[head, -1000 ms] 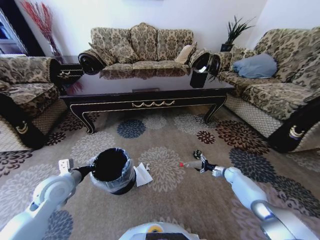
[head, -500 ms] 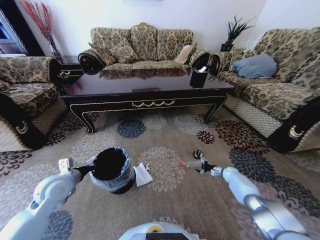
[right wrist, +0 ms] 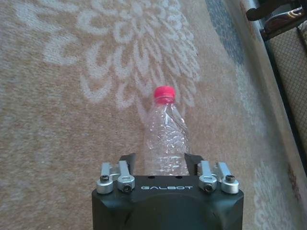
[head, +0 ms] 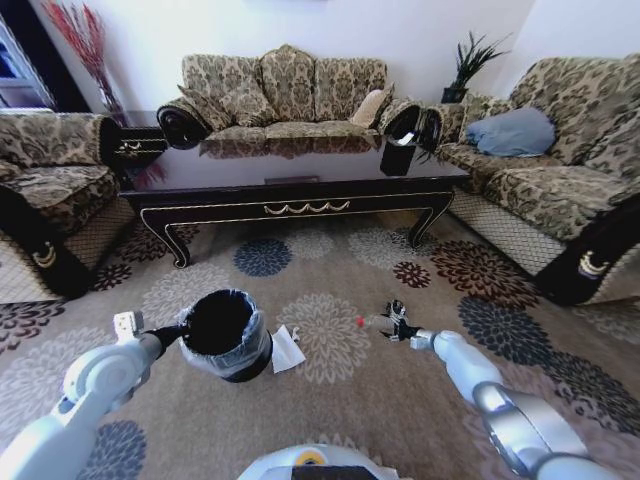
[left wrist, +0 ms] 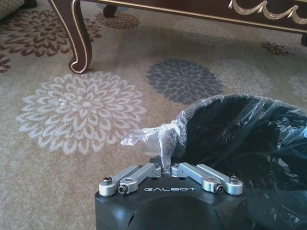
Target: Move to the front of the table and pick up the trash from the floor, then place it into the trash bin.
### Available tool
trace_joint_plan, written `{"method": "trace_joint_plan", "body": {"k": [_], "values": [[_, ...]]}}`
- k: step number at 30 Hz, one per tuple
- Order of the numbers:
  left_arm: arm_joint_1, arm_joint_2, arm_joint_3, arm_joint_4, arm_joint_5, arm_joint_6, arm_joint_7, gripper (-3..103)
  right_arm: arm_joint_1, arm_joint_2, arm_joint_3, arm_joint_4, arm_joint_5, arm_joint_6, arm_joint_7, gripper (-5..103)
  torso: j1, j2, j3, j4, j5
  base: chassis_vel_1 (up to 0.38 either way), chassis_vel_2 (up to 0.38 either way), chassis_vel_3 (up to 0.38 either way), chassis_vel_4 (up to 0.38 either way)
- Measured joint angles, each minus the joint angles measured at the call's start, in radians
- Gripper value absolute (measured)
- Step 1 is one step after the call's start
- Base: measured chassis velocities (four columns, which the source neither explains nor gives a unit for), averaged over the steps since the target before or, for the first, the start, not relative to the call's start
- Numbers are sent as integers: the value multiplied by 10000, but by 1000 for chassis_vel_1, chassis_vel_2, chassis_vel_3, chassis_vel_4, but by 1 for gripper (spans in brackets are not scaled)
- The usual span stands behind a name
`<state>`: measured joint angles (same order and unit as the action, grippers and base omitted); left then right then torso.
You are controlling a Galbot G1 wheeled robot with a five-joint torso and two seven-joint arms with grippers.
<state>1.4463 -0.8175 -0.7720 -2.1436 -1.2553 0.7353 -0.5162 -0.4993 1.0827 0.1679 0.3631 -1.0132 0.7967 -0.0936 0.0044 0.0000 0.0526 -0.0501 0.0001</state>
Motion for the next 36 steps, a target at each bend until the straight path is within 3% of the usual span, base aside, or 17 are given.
{"method": "trace_joint_plan", "body": {"k": [1, 3, 6, 13, 16, 18, 24, 27, 31, 33, 36], "values": [[1, -10, 5, -8, -1, 1, -2, 4, -15, -6, 10, -13, 7, -6, -10, 52, 0, 0, -1, 1, -3, 0, 0, 0, 0], [6, -16, 4, -18, -1, 0, -2, 4, -19, -2, 15, -29, 11, -22, -14, 52, -1, 0, -2, 0, -5, 0, 0, 0, 0], [83, -22, -71, -39, -8, 0, 2, 4, -2, 77, 12, -51, 125, -123, 10, 36, 0, 1, -2, -1, -3, 0, 0, 0, 0], [123, -24, -154, -23, -95, 1, 43, 4, 22, -67, -117, 163, 139, -63, 101, 15, -1, 1, 0, 4, 1, 0, 0, 0, 0], [26, -57, -57, 10, -114, 0, 45, 4, -74, -227, -127, 374, 285, -21, 206, 31, 0, 0, 0, -1, -1, 0, 0, 0, 0], [-2, -57, -21, 35, -125, 0, 51, 4, -102, -255, -119, 412, 316, -16, 250, 31, 0, 0, -1, -3, -1, 0, 0, 0, 0], [-135, -53, 119, 216, -123, 0, 51, 4, -128, -315, -134, 426, 456, -6, 345, 58, 0, 0, 0, 2, -2, 0, 0, 0, 0], [-133, -38, 123, 192, -155, 0, 51, 4, -22, -235, -142, 220, 438, -24, 327, 63, 0, 0, 0, 0, -2, 0, 0, 0, 0], [-127, 26, 104, 144, -212, 0, 53, 4, 83, 37, -180, -35, 470, -378, 263, 85, 0, 0, 0, 1, -1, 0, 0, 0, 0], [-135, 26, 102, 142, -229, 0, 54, 4, 95, 119, -189, -71, 486, -540, 264, 85, 0, 0, 0, 1, -1, 0, 0, 0, 0], [-130, -43, 191, 112, -227, 0, 57, 4, 175, 464, -158, -137, 486, -871, 366, 99, 0, 0, 0, 2, 3, 0, 0, 0, 0]]}}
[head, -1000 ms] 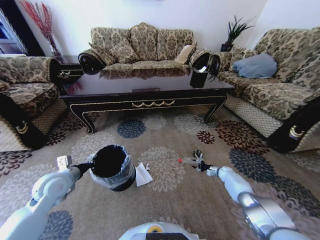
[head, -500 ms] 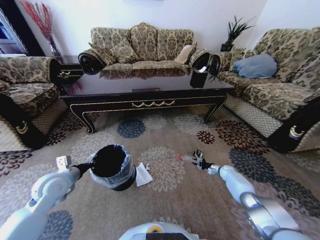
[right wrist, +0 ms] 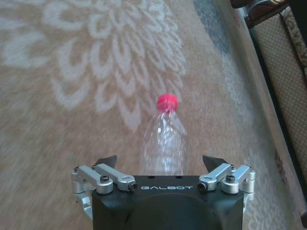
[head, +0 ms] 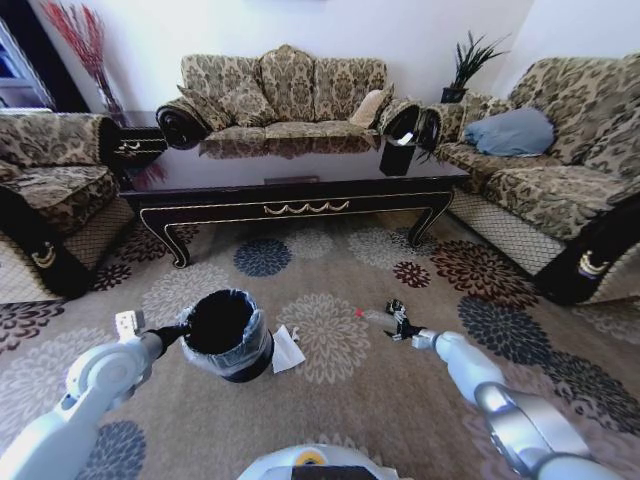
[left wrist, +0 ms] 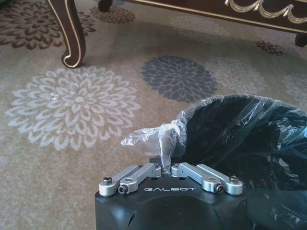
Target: Move to the front of the table and pick up the trash from the floor, then place it into the trash bin.
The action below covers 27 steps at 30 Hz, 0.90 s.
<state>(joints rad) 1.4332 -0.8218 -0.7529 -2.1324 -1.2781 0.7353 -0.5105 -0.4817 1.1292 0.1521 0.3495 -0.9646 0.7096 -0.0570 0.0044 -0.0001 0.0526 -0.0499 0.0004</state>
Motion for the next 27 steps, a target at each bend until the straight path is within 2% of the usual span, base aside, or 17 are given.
{"method": "trace_joint_plan", "body": {"k": [8, 10, 15, 18, 19, 22, 24, 27], "values": [[15, -130, 79, -156, 12, 0, 1, 4, 522, 213, -204, -457, -8, -492, 77, 102, 0, 0, 0, -1, -5, 0, 0, 0, 0], [32, -122, 35, -205, -19, 1, 1, 4, 621, 177, -227, -581, -10, -559, 58, 93, 0, 1, 0, -2, -5, 0, 0, 0, 0], [47, -109, -10, -255, -30, 1, -9, 4, 668, 131, -222, -705, 116, -676, 35, 83, 0, 1, 0, -2, -3, 0, 0, 0, 0], [46, -105, -10, -341, -18, 1, -75, 4, 668, 123, -222, -762, 321, -777, -57, 66, 0, 1, 0, -1, -3, 0, 0, 0, 0], [46, -105, -10, -341, -18, 1, -75, 4, 668, 123, -222, -762, 321, -777, -57, 66, 0, 1, 0, -1, -3, 0, 0, 0, 0], [68, -128, -42, -351, 12, 1, -170, 4, 675, 154, -220, -866, 383, -861, -92, 50, 0, 1, 0, -3, -4, 0, 0, 0, 0], [97, -131, -68, -361, 13, 1, -175, 4, 674, 154, -219, -865, 385, -865, -98, 50, 0, 1, 0, -1, -5, 0, 0, 0, 0], [164, -134, -155, -441, 6, 1, -180, 4, 625, 102, -222, -837, 366, -859, -110, 34, -1, 1, -2, 1, -4, 0, 0, 0, 0]]}}
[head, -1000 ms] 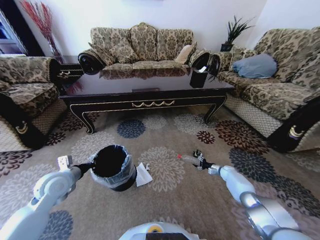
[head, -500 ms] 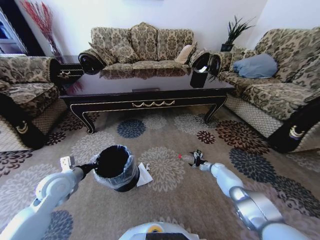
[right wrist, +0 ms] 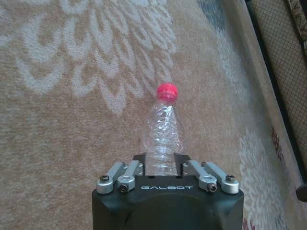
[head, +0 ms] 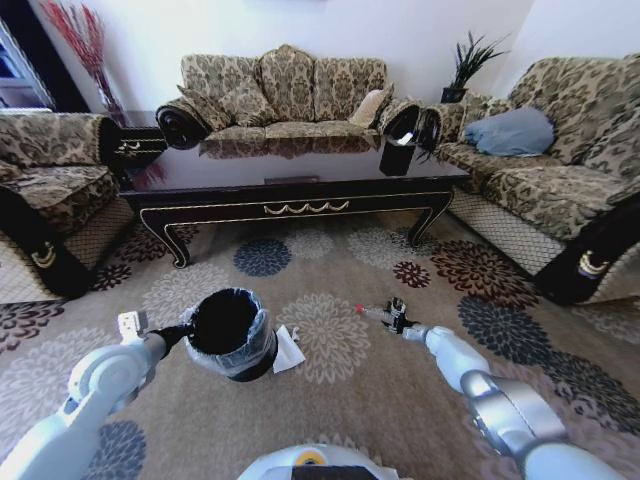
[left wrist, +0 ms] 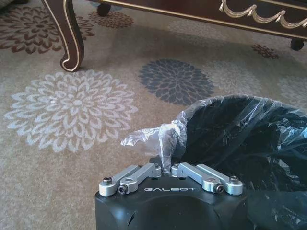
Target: Move to the front of the table and pick up the trash from the floor, then place it into the trash bin.
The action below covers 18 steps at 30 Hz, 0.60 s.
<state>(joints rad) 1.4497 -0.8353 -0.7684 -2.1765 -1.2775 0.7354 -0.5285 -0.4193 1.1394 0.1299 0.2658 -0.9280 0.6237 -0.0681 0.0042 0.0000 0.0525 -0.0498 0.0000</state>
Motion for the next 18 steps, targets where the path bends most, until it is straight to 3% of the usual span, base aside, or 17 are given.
{"method": "trace_joint_plan", "body": {"k": [1, 4, 7, 9, 17, 18], "values": [[0, 0, 0, 0, 0, 0, 0, 4, 0, 0, 0, 0, 0, 0, 0, 34, 0, 0, 0, 0, 0, 0, 0, 0, 0], [55, -26, -74, -50, -11, 0, -5, 4, -41, -61, 14, 4, -42, -8, -29, 18, 0, -1, 1, -2, 2, 0, 0, 0, 0], [94, -33, -81, -110, -10, 0, -9, 4, -94, -110, 43, 75, -49, 21, -35, 13, 1, -1, 2, -3, 5, 0, 0, 0, 0], [104, -51, -76, -158, -5, 0, -17, 4, -182, -204, 99, 215, -53, 135, -34, 3, 0, -1, 1, -2, 0, 0, 0, 0, 0], [76, -46, -31, -221, -15, 0, -52, 4, -434, -514, 146, 513, 240, 509, 83, 0, 0, 0, 2, -4, 1, 0, 0, 0, 0], [70, -40, -30, -240, -26, 0, -53, 4, -439, -544, 114, 515, 334, 515, 84, 5, 0, 0, 1, -4, 1, 0, 0, 0, 0]]}}
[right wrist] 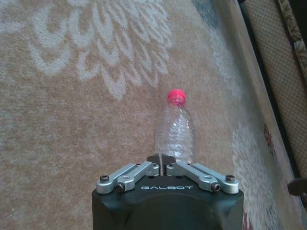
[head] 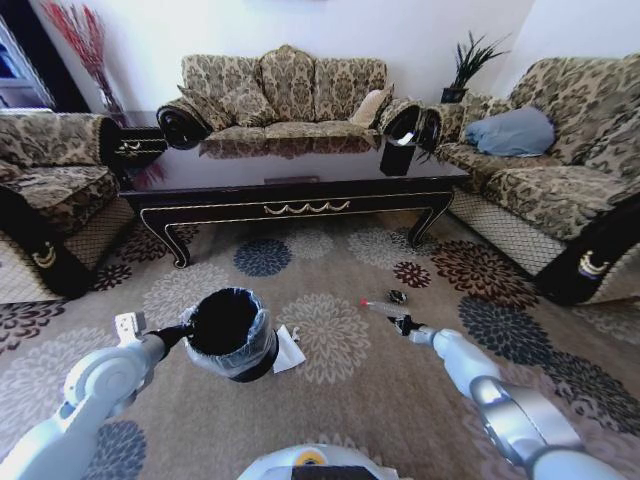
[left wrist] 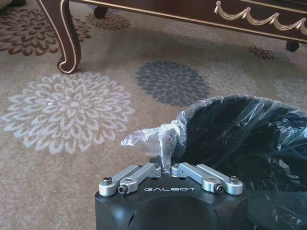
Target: Move to the front of the table and pick up the trash from the floor, then place it into the trash bin.
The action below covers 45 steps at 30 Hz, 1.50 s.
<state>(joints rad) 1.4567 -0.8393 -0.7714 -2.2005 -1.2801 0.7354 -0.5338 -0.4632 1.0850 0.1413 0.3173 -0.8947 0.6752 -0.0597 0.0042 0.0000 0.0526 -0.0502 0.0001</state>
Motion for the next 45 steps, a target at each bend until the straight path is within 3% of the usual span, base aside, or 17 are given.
{"method": "trace_joint_plan", "body": {"k": [4, 7, 10, 25, 45], "values": [[-43, 53, 29, -19, -13, -1, -9, 4, 91, -29, -50, -101, 115, -30, -44, 16, 0, 0, 0, 2, 2, 0, 0, 0, 0], [-174, 122, 113, -21, -21, 0, -32, 4, 316, 13, -113, -333, 375, -302, -141, 32, 1, 0, 0, 4, -4, 0, 0, 0, 0], [-284, 194, 175, -22, -51, 0, -42, 4, 440, 103, -128, -468, 473, -514, -166, 37, 0, 0, 0, 3, 1, 0, 0, 0, 0], [-630, 372, 433, 124, -193, 0, -13, 4, 910, 496, -258, -925, 621, -1642, -140, 96, 1, 0, 1, 2, -1, 0, 0, 0, 0], [-1191, 287, 618, 263, -447, 0, 30, 4, 1374, 1064, -678, -1310, 926, -2572, -164, 100, 1, 0, 1, 0, -1, 0, 0, 0, 0]]}}
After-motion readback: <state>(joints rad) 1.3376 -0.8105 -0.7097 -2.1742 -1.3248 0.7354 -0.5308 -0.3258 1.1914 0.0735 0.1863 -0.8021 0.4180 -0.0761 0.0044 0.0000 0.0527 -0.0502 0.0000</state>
